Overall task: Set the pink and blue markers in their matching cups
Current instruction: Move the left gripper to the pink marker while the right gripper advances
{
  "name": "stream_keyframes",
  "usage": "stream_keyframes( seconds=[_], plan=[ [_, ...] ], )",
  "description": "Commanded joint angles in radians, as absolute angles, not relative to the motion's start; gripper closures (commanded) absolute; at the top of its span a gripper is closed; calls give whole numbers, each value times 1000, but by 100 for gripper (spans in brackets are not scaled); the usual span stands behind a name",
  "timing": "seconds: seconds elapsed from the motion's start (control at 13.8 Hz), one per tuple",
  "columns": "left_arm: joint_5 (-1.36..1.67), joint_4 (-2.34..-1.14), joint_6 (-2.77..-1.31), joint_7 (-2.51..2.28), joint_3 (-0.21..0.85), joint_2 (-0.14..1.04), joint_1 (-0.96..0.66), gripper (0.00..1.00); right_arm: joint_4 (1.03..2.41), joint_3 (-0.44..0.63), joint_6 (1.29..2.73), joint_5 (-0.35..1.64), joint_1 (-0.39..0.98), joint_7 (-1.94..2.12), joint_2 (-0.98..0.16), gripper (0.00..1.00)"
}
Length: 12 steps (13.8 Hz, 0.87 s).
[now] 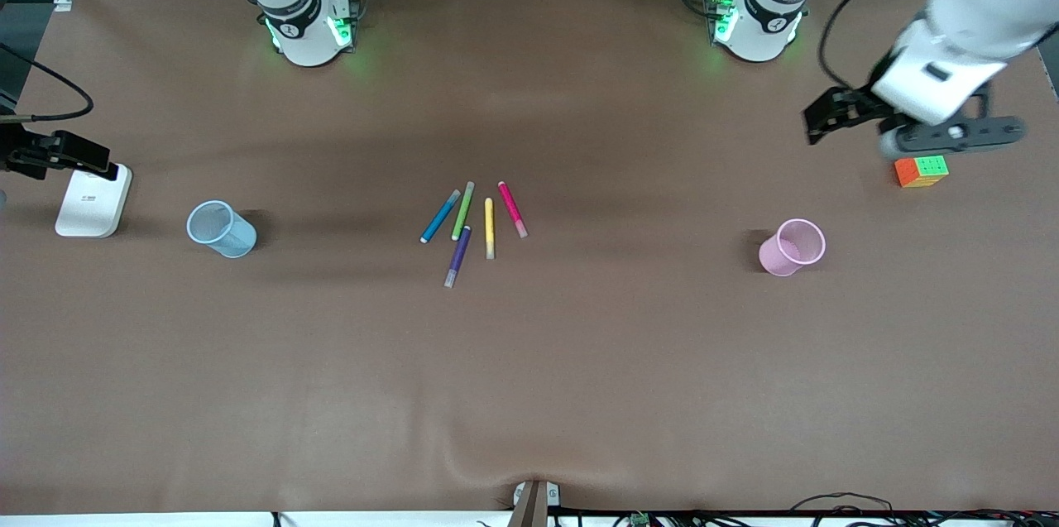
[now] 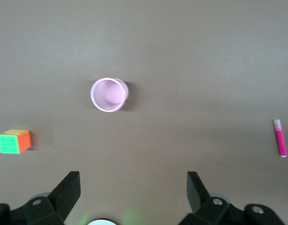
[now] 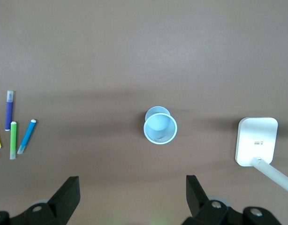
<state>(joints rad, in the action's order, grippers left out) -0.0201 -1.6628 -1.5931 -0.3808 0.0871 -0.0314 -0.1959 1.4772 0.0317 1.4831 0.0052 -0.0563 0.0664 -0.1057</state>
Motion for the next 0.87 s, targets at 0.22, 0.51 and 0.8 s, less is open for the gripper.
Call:
stream_keyframes(
  seconds=[0.22, 0.51, 0.8],
  plan=[
    [-5, -1632, -1724, -714, 244, 156, -202, 0, 1473, 32, 1502, 58, -29, 48, -149, 0],
    [-14, -1586, -1782, -895, 287, 316, -288, 0, 1474, 32, 1529, 67, -9, 46, -190, 0],
    [-15, -1545, -1880, -1072, 287, 443, -340, 0, 1471, 32, 1548, 69, 27, -27, -193, 0]
  ],
)
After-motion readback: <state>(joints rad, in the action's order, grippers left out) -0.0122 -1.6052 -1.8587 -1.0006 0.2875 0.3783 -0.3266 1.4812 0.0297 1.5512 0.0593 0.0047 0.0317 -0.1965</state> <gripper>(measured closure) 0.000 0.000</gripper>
